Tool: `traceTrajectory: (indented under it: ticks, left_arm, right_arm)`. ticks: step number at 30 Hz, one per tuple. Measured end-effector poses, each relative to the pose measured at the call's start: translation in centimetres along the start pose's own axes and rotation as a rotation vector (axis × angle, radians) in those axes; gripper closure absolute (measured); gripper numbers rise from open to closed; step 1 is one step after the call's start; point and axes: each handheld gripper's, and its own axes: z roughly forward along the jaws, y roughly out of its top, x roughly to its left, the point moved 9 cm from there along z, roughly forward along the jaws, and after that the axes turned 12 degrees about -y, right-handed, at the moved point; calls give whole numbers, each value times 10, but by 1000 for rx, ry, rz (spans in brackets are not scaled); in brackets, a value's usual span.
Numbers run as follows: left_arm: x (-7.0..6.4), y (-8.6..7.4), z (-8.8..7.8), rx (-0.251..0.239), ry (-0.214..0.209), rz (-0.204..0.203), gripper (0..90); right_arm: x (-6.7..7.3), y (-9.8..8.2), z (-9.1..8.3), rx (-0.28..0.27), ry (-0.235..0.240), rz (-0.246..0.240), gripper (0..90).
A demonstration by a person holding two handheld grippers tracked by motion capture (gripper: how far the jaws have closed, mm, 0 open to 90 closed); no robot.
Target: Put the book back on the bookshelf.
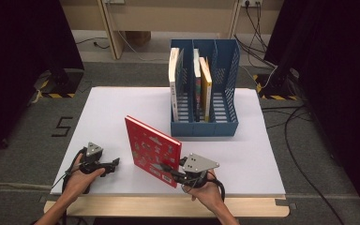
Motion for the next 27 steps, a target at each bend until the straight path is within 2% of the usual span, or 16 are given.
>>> traceTrajectory:
  ticks: [1,3,5,8,11,16,21,27]
  left_arm:
    - [0,0,0,-1,-1,-1,184]
    - [0,0,0,0,0,0,184]
    - [0,0,0,2,0,1,184]
    - [0,0,0,1,0,2,184]
    - [0,0,0,1,-1,1,183]
    - [0,0,0,1,-2,1,183]
    - [0,0,0,0,-2,0,182]
    - [0,0,0,1,-4,0,178]
  right_arm:
    - [1,4,0,-12,5,35,705]
    - [1,6,1,-25,11,62,721]
    - [2,11,3,-45,22,121,712]
    - [5,19,8,-63,22,128,720]
    - [6,23,12,-77,32,192,732]
    - [6,26,14,-80,20,205,748]
    - [1,26,16,-93,21,271,750]
    - [0,27,20,-97,19,264,754]
